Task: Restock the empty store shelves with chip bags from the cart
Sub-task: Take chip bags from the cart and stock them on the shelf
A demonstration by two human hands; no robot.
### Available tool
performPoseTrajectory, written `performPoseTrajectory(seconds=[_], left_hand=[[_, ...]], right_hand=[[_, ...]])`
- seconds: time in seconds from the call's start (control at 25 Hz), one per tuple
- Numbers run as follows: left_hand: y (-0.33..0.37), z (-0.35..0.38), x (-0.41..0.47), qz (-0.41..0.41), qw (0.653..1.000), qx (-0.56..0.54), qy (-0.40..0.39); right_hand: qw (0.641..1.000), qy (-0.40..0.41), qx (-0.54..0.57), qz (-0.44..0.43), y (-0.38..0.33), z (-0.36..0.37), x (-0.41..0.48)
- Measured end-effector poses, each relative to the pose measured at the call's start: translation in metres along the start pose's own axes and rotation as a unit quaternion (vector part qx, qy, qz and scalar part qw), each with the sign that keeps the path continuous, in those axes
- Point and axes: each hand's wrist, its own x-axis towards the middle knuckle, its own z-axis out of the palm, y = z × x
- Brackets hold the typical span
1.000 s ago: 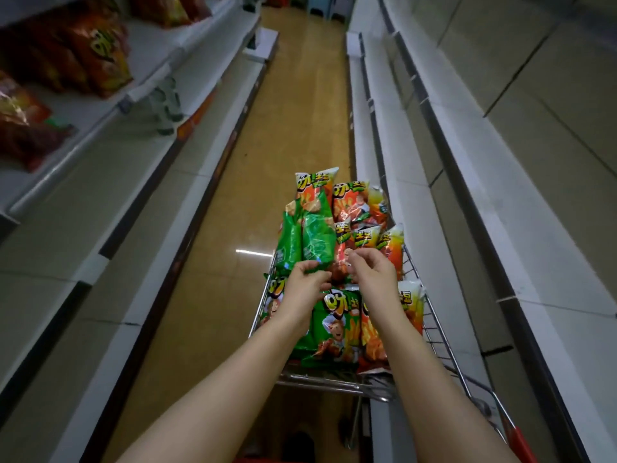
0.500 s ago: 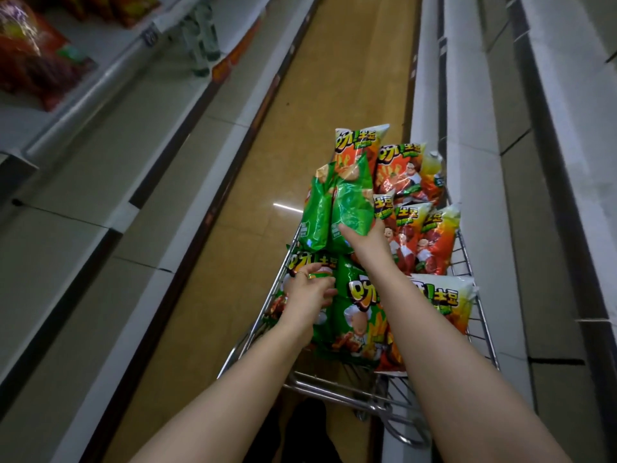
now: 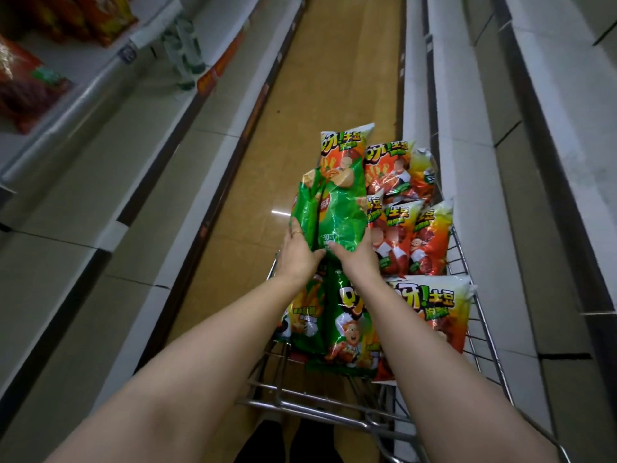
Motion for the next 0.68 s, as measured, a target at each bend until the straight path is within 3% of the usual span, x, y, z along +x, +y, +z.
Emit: performPoseTrajectory(seconds=[0.2,0.32,0.48,0.56,0.68], left_hand=[[0.001,0.010,-0.024,0.055,0.990,0.124,0.029],[0.014,0.012,-0.060,0.133,0.950,0.279,0.034],[0.028,0.028,-0.103,0.206,0.904,0.375,-0.010],[0.024,0.041,-0.117,0.236,0.879,0.413,-0.035],[0.025,0.049,-0.136,0.256,0.861,0.428,-0.101]], right_hand=[[0.997,0.018,0.074,-0.001,0.017,-0.026,-0.015],[0.994,0.031,0.104,0.006,0.038,-0.050,-0.032],[0.987,0.011,0.147,0.067,0.065,-0.081,-0.058],[0.989,0.006,0.110,0.103,0.076,-0.087,-0.067],[0.986,0.068,-0.123,0.088,0.077,-0.087,-0.077]])
